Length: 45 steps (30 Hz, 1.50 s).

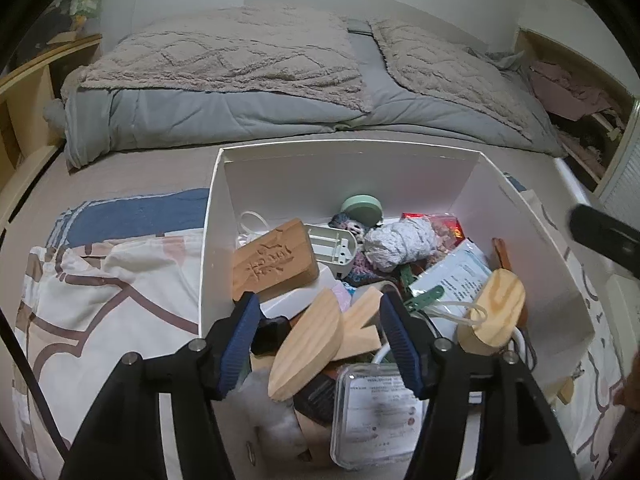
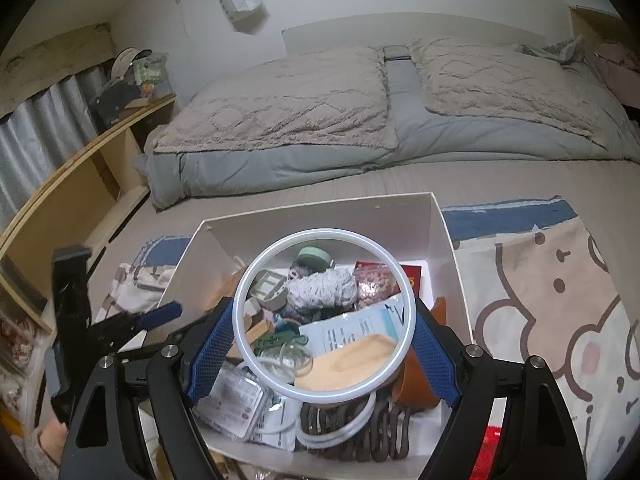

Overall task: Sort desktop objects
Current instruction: 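Lower the white ring into the box and open the right tool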

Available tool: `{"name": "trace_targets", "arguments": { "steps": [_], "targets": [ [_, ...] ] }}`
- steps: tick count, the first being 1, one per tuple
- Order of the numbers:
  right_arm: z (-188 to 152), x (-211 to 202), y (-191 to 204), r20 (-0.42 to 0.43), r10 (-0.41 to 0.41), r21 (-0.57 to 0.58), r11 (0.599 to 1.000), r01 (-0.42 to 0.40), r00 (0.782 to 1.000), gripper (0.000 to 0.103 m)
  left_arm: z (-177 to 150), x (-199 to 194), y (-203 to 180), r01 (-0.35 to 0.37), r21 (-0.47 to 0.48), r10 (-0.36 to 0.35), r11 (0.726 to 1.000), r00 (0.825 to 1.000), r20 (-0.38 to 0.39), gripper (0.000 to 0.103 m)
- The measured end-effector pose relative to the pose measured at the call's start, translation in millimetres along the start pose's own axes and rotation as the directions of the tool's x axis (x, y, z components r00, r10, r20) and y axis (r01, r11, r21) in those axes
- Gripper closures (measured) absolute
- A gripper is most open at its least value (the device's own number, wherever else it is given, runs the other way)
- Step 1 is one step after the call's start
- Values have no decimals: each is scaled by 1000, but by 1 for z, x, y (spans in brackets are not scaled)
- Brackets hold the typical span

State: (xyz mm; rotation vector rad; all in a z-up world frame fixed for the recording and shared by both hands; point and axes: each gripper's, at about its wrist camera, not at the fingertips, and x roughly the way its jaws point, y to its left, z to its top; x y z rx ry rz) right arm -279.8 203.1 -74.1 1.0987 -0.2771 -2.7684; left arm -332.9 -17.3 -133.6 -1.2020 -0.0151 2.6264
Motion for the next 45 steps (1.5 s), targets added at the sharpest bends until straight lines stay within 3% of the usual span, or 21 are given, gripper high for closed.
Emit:
{"name": "trace_targets", "arguments": {
  "steps": [14, 18, 28, 39, 40, 42, 45],
  "targets": [
    [-1, 54, 6, -78, -36, -10, 999, 35, 996, 19, -4, -18, 4, 15, 1, -15, 1000, 998, 65, 33],
    [7, 66, 5, -107, -39, 3, 999, 40, 994, 19, -3, -19, 6, -1, -2, 2, 1000, 997, 80, 19],
    [32, 92, 4, -156, -65, 9, 998, 67, 986, 19, -2, -18, 8, -29, 34, 25, 999, 994, 107, 11],
    [37, 122, 7, -204, -90, 9, 996, 94, 975, 19, -1, -17, 16, -26, 27, 23, 999, 994, 109, 11],
    [37, 124, 6, -206, -74, 24, 996, 81, 976, 19, -2, -16, 16, -27, 26, 24, 999, 994, 108, 11],
    [36, 130, 4, -236, -44, 60, 996, 60, 971, 0, -3, -15, 16, -25, 25, 22, 999, 994, 106, 10],
    [35, 133, 4, -217, -3, 80, 997, 20, 976, 0, -3, -12, 14, -25, 29, 22, 999, 995, 98, 10]
  ]
}}
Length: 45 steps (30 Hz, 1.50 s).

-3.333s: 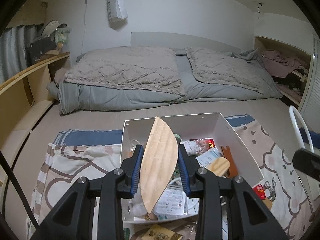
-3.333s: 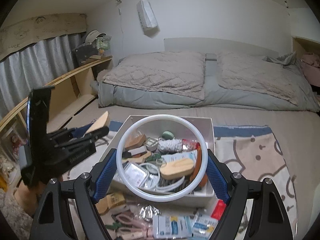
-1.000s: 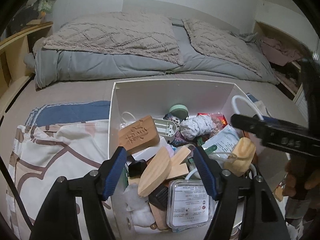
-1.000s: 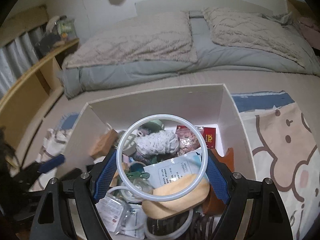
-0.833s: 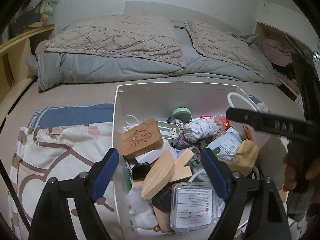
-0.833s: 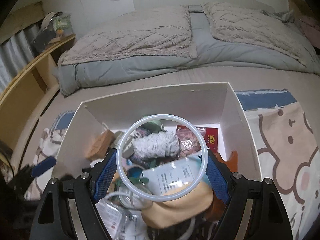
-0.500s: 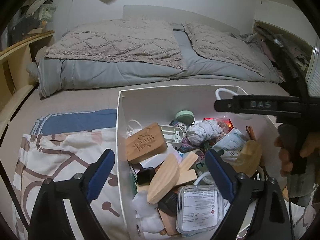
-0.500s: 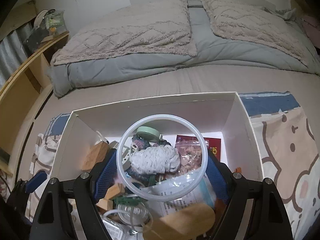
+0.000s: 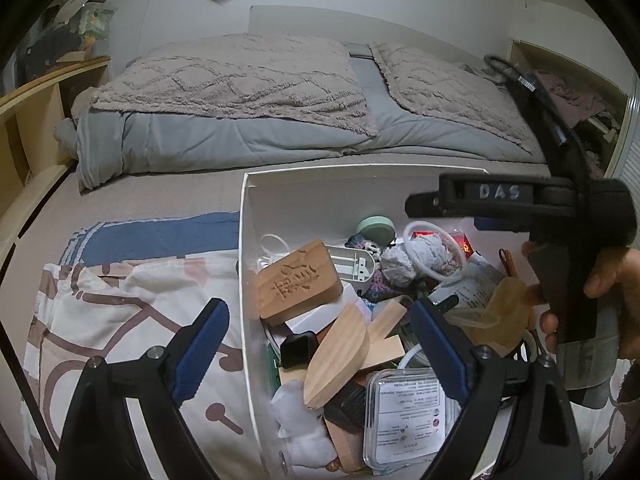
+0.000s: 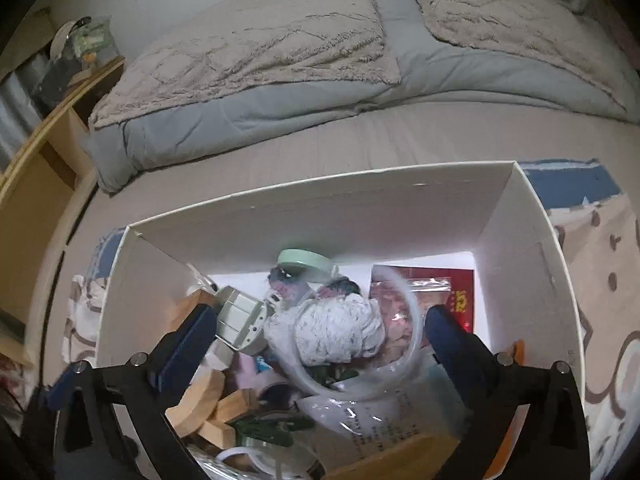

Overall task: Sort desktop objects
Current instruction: 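Lower the white ring into the box and open the right tool, then withdraw both open tools up from the box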

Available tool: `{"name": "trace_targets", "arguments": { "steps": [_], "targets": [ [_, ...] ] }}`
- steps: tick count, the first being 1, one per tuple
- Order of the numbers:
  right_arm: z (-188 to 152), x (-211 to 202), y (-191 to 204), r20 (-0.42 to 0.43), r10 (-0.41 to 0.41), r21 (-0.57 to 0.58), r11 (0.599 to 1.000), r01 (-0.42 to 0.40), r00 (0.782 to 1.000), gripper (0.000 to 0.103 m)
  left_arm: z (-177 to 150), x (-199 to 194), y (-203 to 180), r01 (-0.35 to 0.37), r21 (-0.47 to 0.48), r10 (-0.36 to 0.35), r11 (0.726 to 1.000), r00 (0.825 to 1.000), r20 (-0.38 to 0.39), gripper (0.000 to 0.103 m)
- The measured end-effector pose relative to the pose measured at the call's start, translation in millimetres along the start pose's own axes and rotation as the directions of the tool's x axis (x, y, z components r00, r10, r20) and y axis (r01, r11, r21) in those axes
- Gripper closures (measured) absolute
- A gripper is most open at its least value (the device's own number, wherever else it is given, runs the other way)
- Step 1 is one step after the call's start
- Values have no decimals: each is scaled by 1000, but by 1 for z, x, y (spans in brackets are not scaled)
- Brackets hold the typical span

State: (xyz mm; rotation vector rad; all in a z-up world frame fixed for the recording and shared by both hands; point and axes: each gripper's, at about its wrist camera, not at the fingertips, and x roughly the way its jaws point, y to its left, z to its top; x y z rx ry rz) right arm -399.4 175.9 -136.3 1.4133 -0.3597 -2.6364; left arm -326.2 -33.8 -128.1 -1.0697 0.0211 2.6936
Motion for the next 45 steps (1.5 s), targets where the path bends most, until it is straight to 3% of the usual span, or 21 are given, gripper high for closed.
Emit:
{"name": "trace_targets", "arguments": {
  "steps": [11, 19, 24, 29, 45],
  "targets": [
    [-5, -10, 3, 32, -9, -57, 998, 11, 999, 0, 3, -5, -9, -2, 6, 2, 1000, 1000, 8, 10],
    [-18, -42, -3, 68, 7, -65, 998, -3, 998, 0, 4, -14, -13, -13, -5, 13, 1000, 1000, 9, 9],
    [-26, -60, -8, 107, -21, -77, 997, 29, 994, 0, 4, -24, -17, -15, -5, 15, 1000, 1000, 20, 7],
    [-35, -85, -10, 171, -70, -76, 994, 84, 983, 0, 6, -38, -20, -22, -16, 23, 1000, 999, 37, 3],
    [-67, -153, -15, 253, -88, -91, 989, 115, 963, 0, 17, -103, -42, -25, -22, 27, 999, 995, 92, 0]
  ]
}}
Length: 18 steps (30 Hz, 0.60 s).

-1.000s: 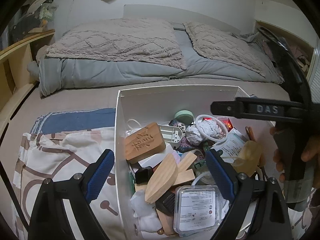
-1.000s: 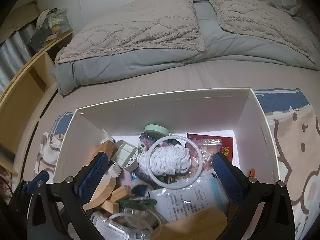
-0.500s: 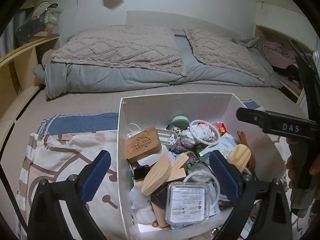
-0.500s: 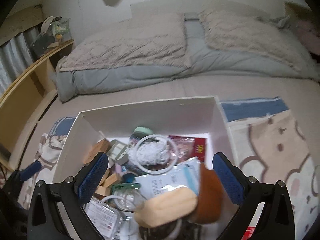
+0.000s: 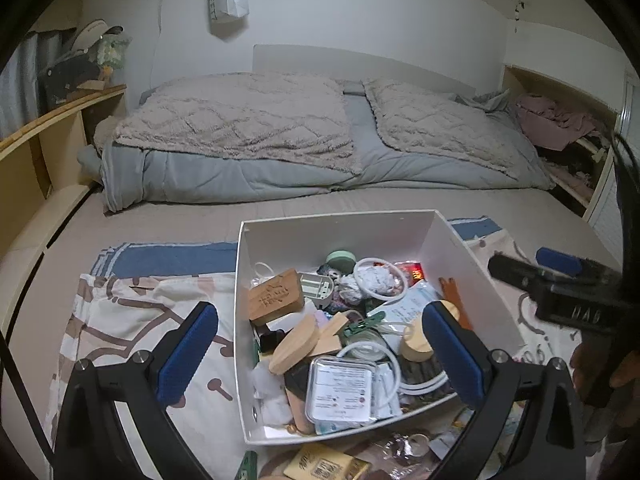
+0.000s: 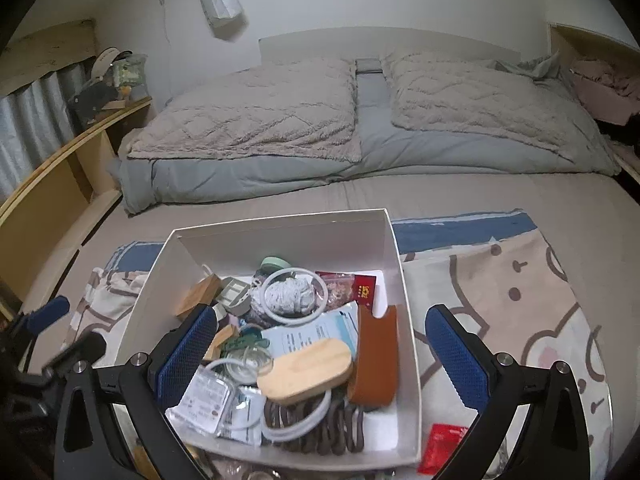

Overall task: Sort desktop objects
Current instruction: 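Withdraw both open tools up from the box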

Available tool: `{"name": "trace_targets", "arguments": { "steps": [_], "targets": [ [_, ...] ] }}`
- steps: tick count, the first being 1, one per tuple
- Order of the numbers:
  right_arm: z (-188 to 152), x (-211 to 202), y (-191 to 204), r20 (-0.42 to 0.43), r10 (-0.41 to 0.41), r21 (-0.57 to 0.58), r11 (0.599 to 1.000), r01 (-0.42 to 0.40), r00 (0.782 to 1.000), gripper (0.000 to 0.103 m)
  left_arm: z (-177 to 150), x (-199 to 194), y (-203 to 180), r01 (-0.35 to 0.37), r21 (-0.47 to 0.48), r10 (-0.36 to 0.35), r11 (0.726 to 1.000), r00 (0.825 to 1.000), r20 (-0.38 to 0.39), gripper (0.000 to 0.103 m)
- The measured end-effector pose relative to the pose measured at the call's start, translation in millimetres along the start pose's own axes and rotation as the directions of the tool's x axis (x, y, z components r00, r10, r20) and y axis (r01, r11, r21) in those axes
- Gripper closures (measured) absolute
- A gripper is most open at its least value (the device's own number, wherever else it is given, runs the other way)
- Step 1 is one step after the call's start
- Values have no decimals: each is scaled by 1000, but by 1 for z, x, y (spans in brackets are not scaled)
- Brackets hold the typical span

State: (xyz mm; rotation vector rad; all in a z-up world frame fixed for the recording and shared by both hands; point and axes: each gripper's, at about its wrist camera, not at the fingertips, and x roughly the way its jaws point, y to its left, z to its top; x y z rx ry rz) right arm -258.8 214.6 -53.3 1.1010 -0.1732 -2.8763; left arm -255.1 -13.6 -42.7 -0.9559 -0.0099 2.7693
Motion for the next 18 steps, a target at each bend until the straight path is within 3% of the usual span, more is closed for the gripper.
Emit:
{"name": "trace_targets", "arguments": {
  "steps": [12, 18],
  "targets": [
    [-17, -66, 5, 49, 23, -56, 998, -20, 999, 0, -2, -61, -8, -49, -39, 50, 998, 998, 29, 0],
    [-29, -93, 5, 56, 33, -61, 998, -29, 998, 0, -20, -101, -16, -50, -15, 51, 999, 997, 54, 0]
  ]
}}
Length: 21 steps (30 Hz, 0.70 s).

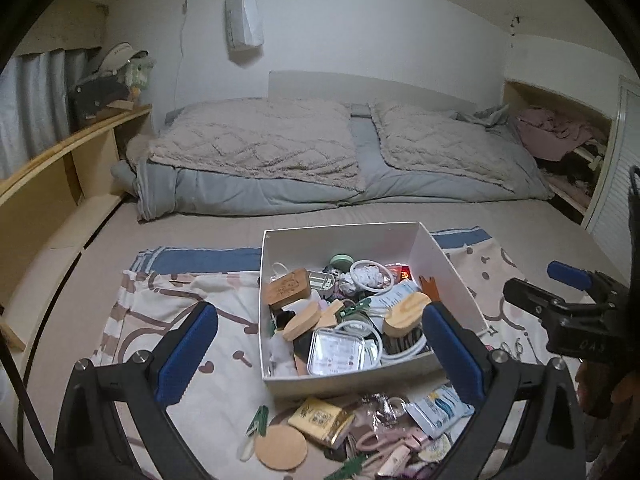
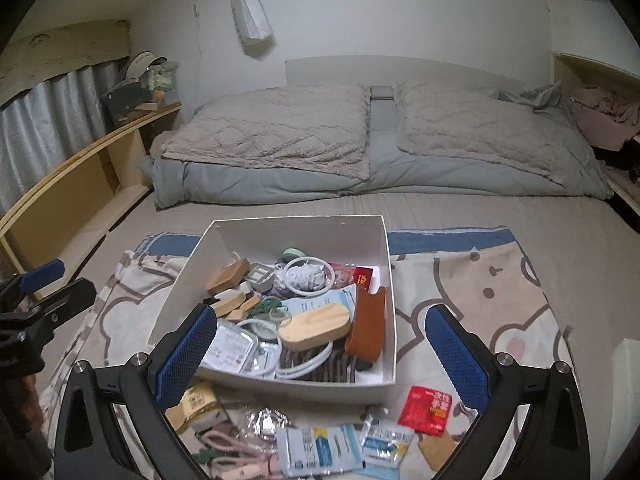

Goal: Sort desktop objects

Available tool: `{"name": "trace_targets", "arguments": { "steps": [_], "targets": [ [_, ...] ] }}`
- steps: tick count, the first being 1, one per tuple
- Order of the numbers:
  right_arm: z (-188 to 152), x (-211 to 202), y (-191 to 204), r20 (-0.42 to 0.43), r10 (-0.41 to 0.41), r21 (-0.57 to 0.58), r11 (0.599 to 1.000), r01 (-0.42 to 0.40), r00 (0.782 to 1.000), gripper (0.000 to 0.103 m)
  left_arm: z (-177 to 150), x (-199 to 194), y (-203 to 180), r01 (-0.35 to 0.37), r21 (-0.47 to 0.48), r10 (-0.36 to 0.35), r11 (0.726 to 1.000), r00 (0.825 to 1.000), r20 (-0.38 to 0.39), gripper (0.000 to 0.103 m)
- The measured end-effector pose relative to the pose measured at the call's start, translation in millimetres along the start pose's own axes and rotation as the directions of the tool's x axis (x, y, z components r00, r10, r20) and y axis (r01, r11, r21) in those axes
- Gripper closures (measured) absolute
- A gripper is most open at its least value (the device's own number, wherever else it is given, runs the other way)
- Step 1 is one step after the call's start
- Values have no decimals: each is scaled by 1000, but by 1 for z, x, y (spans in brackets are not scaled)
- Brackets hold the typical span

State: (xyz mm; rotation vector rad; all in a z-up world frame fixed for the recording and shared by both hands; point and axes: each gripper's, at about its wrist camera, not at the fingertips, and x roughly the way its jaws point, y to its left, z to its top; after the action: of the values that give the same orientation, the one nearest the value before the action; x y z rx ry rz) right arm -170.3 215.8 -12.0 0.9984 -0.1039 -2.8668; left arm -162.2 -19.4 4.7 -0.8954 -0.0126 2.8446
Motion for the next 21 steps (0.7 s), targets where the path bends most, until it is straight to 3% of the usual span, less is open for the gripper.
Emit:
{"name": "trace_targets", "arguments": {
  "steps": [12, 21],
  "targets": [
    [-28, -56, 3, 29, 36, -26, 999, -35, 999, 0, -20, -52, -19, -29, 30, 28, 999, 999, 19, 0],
    [-54, -88, 8, 52, 34, -61, 998, -31, 998, 0, -40, -96, -27, -13, 35, 11, 999, 999, 51, 0]
  ]
}}
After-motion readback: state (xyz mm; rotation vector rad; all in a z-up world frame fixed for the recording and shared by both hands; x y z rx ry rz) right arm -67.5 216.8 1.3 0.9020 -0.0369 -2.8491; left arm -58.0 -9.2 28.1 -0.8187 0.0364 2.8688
